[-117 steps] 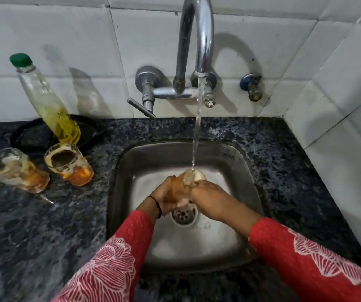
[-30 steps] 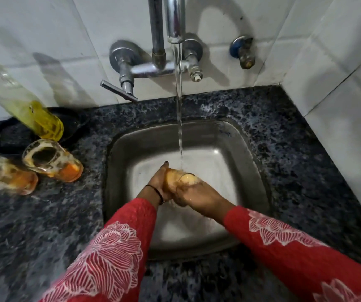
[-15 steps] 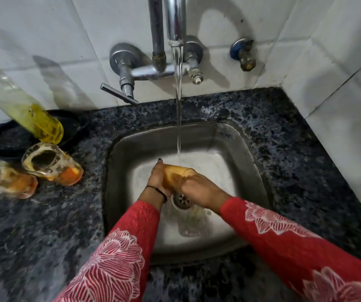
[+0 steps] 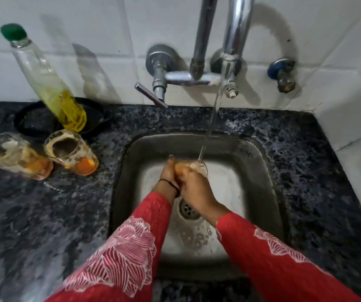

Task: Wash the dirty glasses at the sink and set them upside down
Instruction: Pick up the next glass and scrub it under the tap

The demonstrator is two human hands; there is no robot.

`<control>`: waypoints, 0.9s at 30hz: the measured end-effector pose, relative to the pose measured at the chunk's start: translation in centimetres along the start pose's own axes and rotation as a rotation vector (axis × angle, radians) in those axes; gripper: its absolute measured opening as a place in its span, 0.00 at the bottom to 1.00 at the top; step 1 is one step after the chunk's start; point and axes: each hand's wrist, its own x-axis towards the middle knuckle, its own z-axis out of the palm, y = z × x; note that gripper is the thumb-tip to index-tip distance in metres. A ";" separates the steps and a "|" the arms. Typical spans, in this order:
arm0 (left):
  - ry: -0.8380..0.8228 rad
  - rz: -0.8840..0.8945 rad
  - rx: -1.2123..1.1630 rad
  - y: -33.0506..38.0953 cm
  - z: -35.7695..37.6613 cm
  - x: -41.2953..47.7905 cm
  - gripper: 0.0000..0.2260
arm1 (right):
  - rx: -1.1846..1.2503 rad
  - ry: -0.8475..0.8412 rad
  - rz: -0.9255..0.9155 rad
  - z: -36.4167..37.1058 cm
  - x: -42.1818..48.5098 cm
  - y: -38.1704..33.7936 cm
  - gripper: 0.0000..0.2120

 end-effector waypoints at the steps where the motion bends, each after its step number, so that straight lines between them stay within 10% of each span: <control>1: -0.005 -0.037 0.074 0.1 -0.1 0.3 0.22 | -0.217 -0.119 -0.109 -0.9 -0.5 0.1 0.12; 5: 0.038 -0.112 0.273 -0.9 -0.7 3.9 0.34 | -0.409 -0.365 -0.304 -4.5 -0.1 1.7 0.08; 8: 0.001 -0.042 0.176 -0.8 -0.2 2.4 0.19 | -0.523 -0.266 -0.116 -2.3 0.2 1.6 0.13; 13: -0.023 0.094 0.076 -1.4 0.1 1.2 0.15 | 0.667 0.296 0.498 2.0 2.2 -1.2 0.12; 18: 0.006 -0.132 0.247 -0.1 -1.0 1.7 0.24 | -0.626 -0.310 -0.246 0.1 0.3 3.7 0.12; 20: -0.024 -0.160 0.218 0.2 -0.9 0.8 0.27 | -0.690 -0.338 -0.352 -1.2 0.7 4.7 0.08; 24: -0.163 -0.098 0.095 -0.5 -0.5 0.2 0.23 | -0.408 -0.096 -0.099 0.6 1.1 2.2 0.08; 27: -0.129 0.051 -0.001 -1.4 -0.1 -0.3 0.15 | 0.550 0.147 0.578 2.0 2.2 -1.3 0.12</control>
